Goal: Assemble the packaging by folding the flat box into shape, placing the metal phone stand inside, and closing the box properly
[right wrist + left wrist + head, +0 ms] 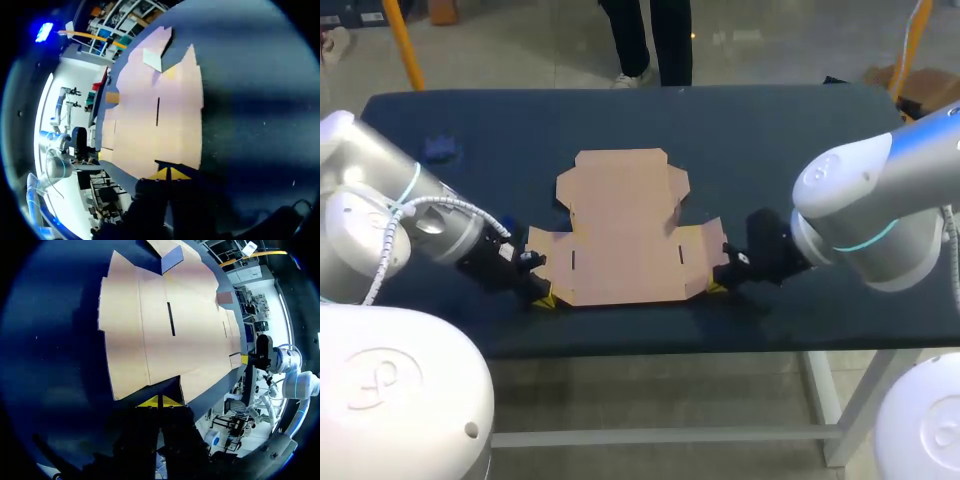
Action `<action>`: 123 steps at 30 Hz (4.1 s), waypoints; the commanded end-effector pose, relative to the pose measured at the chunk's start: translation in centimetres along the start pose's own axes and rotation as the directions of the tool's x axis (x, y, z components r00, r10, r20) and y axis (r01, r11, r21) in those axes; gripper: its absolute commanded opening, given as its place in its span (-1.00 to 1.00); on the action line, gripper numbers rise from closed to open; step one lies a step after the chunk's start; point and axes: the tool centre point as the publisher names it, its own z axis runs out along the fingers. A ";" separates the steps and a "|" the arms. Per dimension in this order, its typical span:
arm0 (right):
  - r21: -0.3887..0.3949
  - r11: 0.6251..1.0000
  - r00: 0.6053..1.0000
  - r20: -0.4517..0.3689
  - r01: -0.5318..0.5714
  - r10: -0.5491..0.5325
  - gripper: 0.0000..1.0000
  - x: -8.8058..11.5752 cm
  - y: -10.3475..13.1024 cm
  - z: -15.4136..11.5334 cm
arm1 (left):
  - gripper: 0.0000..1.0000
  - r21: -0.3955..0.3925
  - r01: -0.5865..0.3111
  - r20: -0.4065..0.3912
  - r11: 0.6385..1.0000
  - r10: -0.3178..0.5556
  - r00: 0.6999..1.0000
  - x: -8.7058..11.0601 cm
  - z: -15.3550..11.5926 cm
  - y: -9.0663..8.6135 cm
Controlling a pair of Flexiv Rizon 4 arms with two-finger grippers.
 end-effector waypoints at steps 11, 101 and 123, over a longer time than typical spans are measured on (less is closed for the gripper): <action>0.029 1.000 1.000 -0.001 0.007 -0.007 -1.00 0.3 0.5 0.0 | -1.00 -0.006 -0.005 0.082 1.000 0.005 0.997 1.0 -0.9 -0.2; 0.055 0.998 0.953 0.304 0.008 -0.024 -1.00 3.8 -0.4 2.0 | -1.00 -0.027 -0.107 0.225 0.994 0.110 0.968 5.6 2.0 -0.1; 0.019 0.999 0.943 0.330 0.032 -0.037 -1.00 3.9 -1.0 2.7 | -1.00 -0.010 -0.098 0.231 0.995 0.098 0.968 5.7 3.1 0.1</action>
